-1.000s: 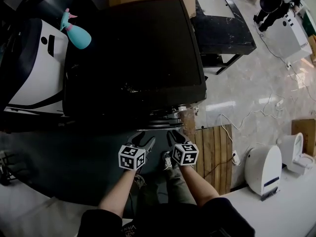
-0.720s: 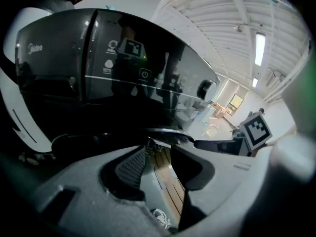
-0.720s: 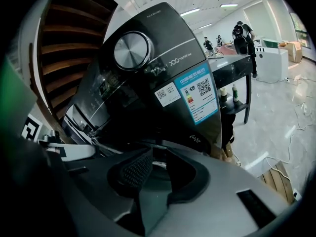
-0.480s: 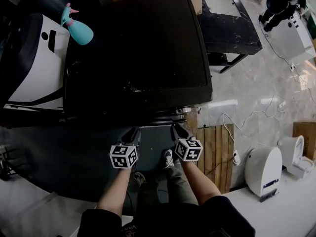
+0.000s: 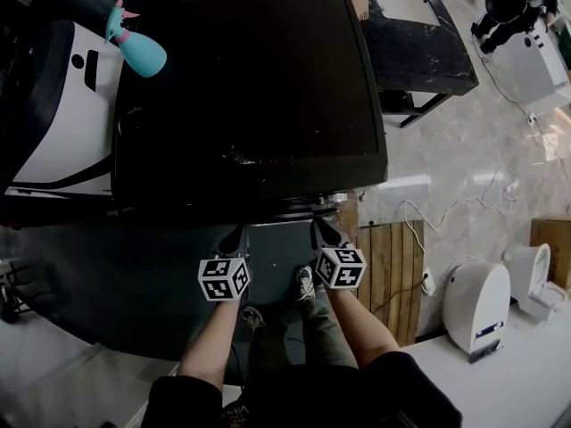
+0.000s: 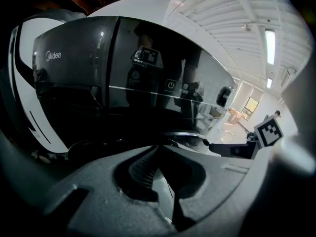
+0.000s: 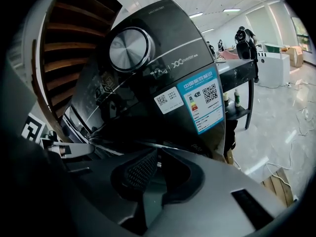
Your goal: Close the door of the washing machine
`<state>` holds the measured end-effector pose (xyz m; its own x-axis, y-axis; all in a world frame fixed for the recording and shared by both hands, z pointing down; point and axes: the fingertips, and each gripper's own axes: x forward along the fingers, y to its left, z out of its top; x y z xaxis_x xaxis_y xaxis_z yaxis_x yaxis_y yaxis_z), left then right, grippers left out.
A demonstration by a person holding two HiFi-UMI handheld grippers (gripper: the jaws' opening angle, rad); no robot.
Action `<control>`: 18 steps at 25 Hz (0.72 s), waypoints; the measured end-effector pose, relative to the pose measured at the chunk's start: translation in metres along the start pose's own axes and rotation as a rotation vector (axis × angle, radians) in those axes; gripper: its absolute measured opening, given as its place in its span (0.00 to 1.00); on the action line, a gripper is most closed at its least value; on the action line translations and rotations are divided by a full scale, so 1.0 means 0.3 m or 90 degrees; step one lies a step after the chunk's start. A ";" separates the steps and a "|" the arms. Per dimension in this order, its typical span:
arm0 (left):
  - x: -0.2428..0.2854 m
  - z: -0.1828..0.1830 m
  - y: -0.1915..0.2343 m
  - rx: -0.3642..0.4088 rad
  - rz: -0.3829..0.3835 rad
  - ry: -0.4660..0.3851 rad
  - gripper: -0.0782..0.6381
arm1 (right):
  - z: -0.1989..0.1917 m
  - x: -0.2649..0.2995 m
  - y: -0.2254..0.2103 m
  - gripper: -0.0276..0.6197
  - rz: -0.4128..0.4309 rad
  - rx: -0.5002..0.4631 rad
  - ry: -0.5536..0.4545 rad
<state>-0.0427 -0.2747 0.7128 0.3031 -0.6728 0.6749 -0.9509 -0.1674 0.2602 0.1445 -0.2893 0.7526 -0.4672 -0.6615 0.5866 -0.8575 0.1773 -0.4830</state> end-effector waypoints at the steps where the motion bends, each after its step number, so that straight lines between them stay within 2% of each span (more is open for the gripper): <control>1: 0.003 0.001 0.002 0.000 -0.001 0.000 0.12 | 0.000 0.002 -0.001 0.08 0.000 -0.001 -0.001; 9: 0.009 0.003 0.006 -0.016 -0.004 -0.001 0.12 | 0.008 0.011 -0.004 0.07 0.003 0.003 -0.005; 18: 0.016 0.008 0.007 -0.012 -0.008 0.004 0.12 | 0.016 0.018 -0.005 0.07 -0.037 0.017 -0.013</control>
<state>-0.0435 -0.2799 0.7150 0.3157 -0.6657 0.6762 -0.9457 -0.1627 0.2813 0.1442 -0.2967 0.7534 -0.4124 -0.6850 0.6006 -0.8767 0.1190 -0.4662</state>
